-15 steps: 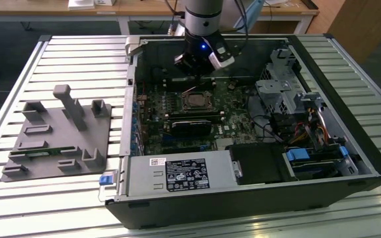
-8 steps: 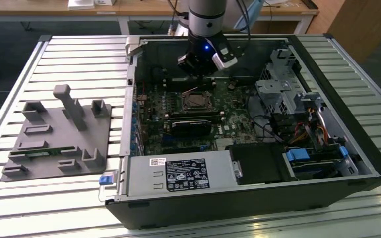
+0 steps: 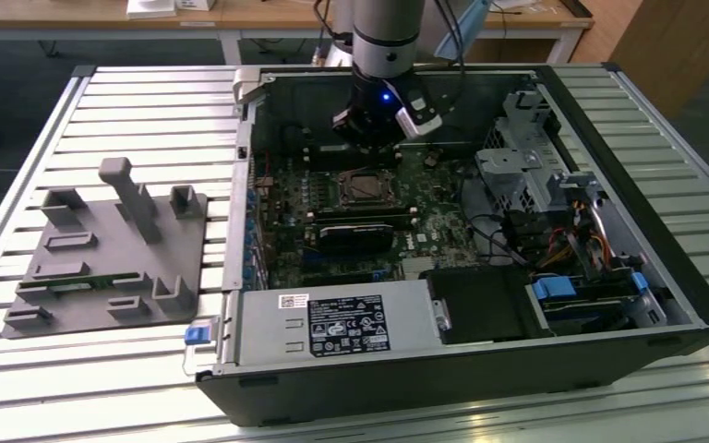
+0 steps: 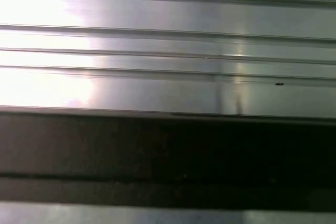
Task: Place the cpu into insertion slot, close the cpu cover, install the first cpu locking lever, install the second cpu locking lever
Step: 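Install the first cpu locking lever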
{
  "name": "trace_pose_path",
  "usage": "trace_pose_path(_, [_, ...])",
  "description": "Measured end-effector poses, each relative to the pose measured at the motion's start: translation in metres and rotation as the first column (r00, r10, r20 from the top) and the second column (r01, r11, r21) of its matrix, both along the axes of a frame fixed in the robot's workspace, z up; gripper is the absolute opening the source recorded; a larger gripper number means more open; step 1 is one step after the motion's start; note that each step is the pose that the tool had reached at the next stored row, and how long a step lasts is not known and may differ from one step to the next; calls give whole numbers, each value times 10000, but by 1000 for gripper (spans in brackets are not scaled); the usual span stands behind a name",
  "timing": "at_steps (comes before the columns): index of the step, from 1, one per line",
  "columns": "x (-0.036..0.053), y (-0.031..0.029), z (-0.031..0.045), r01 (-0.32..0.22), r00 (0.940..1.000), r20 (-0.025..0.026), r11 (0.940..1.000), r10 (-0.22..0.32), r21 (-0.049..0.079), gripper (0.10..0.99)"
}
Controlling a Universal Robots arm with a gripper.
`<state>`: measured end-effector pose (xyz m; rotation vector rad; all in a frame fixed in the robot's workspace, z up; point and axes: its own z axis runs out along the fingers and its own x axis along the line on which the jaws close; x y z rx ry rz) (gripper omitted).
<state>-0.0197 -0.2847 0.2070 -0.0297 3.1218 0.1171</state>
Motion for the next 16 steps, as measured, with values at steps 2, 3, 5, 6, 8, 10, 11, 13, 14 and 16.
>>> trace_pose_path(2, [6,0,-13,1,10000,0,10000,-1,-15,106])
trace_pose_path(3, [9,0,-19,2,10000,0,10000,-2,-23,106])
trace_pose_path(5, [12,0,-24,3,10000,0,10000,-3,-59,106])
trace_pose_path(6, [13,0,-26,2,10000,0,10000,-2,-80,106])
trace_pose_path(8, [13,0,-27,1,10000,0,10000,-1,-88,106])
trace_pose_path(10, [13,0,-27,1,10000,-1,10000,-1,-89,106])
trace_pose_path(11, [13,0,-28,2,10000,0,10000,-2,-90,106])
trace_pose_path(13, [14,1,-33,2,10000,2,9999,-2,-119,106])
trace_pose_path(14, [14,0,-36,2,10000,1,9999,-2,-146,106])
trace_pose_path(16, [15,0,-44,2,10000,0,9998,-2,-208,106])
